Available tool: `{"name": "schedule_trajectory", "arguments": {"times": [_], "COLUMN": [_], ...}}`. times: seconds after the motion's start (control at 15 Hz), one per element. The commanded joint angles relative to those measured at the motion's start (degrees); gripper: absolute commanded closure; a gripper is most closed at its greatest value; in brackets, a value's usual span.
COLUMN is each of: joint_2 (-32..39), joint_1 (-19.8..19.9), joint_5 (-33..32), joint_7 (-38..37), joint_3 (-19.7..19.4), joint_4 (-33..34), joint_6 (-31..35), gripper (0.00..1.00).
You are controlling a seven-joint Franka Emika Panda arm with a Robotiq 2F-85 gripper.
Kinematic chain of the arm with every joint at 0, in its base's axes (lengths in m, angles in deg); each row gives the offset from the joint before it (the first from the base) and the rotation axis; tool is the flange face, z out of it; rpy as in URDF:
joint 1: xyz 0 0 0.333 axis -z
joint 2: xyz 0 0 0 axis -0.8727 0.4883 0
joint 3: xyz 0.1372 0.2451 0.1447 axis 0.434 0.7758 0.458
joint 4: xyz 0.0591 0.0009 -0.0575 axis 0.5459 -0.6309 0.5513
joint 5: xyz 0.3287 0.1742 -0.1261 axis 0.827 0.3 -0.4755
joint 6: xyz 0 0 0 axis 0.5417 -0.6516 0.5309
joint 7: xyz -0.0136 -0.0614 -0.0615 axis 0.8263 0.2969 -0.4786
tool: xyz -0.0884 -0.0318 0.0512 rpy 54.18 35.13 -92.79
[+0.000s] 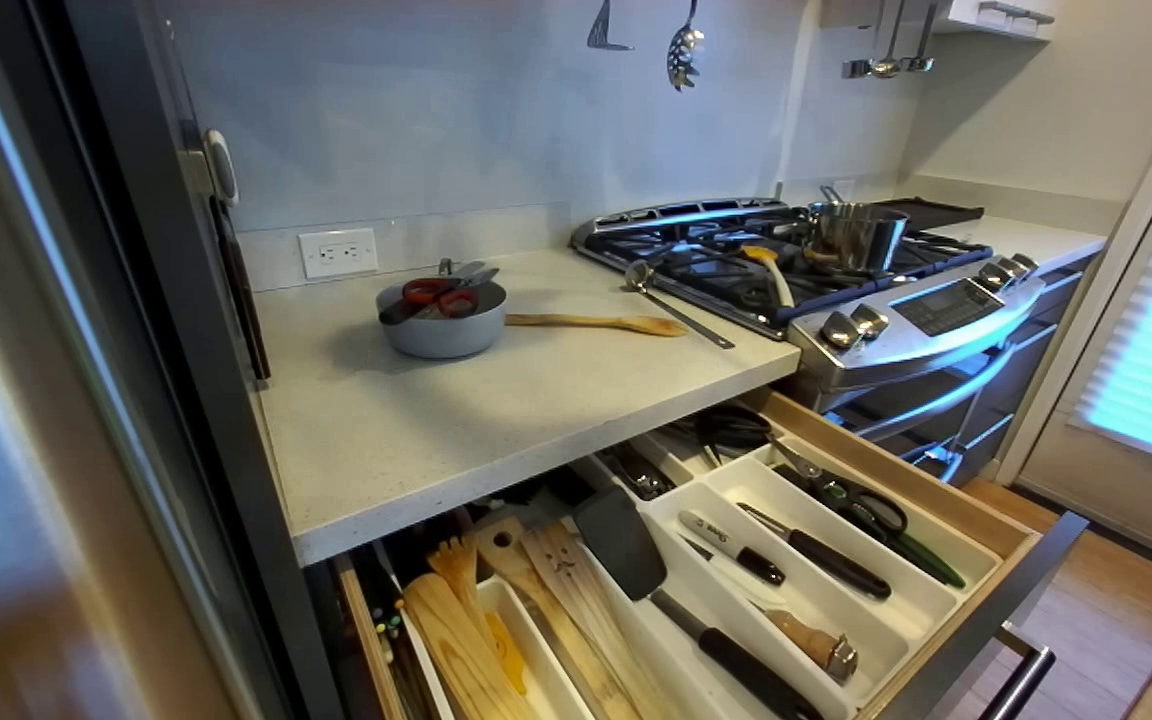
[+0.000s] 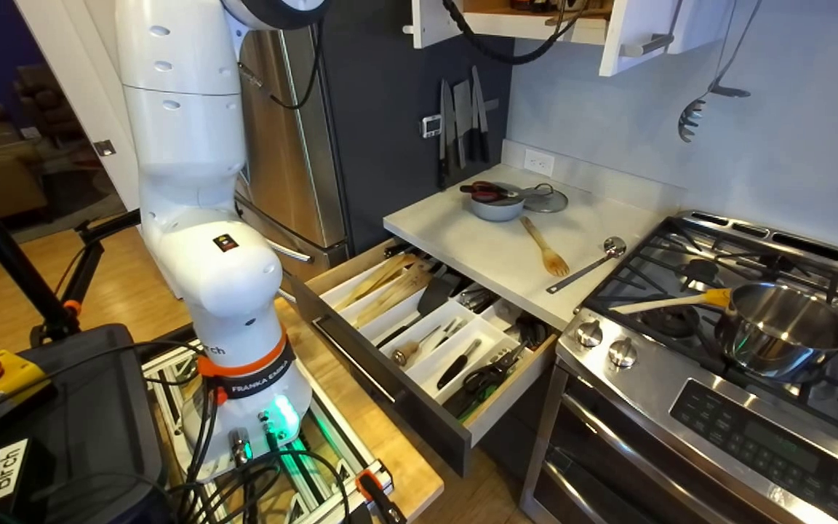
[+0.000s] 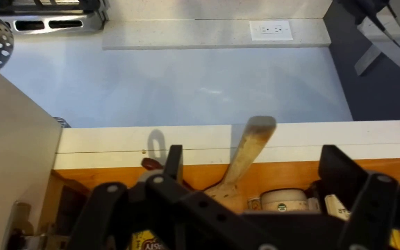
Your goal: Move the wooden spoon from the top cupboard to the countertop
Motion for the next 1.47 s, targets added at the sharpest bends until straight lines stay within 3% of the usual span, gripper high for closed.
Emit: {"name": "schedule_trajectory", "arguments": {"times": [0.0,0.4,0.93,1.07,1.13,1.2,1.4], "joint_2": [1.15,2.26,7.04,8.0,8.44,8.83,9.98], "joint_1": [-2.4,-3.63,-2.63,-2.58,-2.49,-2.45,-2.36], "joint_5": [-3.21,-9.3,-6.83,-7.13,-6.87,-6.83,-6.51], "joint_7": [-3.01,-9.75,-9.27,-9.84,-9.91,-9.91,-9.58], "joint_3": [0.42,-0.96,-0.53,-0.72,-0.65,-0.63,-0.35], "joint_4": [0.49,1.13,3.71,4.08,4.3,4.57,5.28], "joint_6": [1.47,-0.54,4.46,7.19,8.25,8.94,10.32], "gripper": [0.0,0.03,0.0,0.08,0.25,0.27,0.5]}}
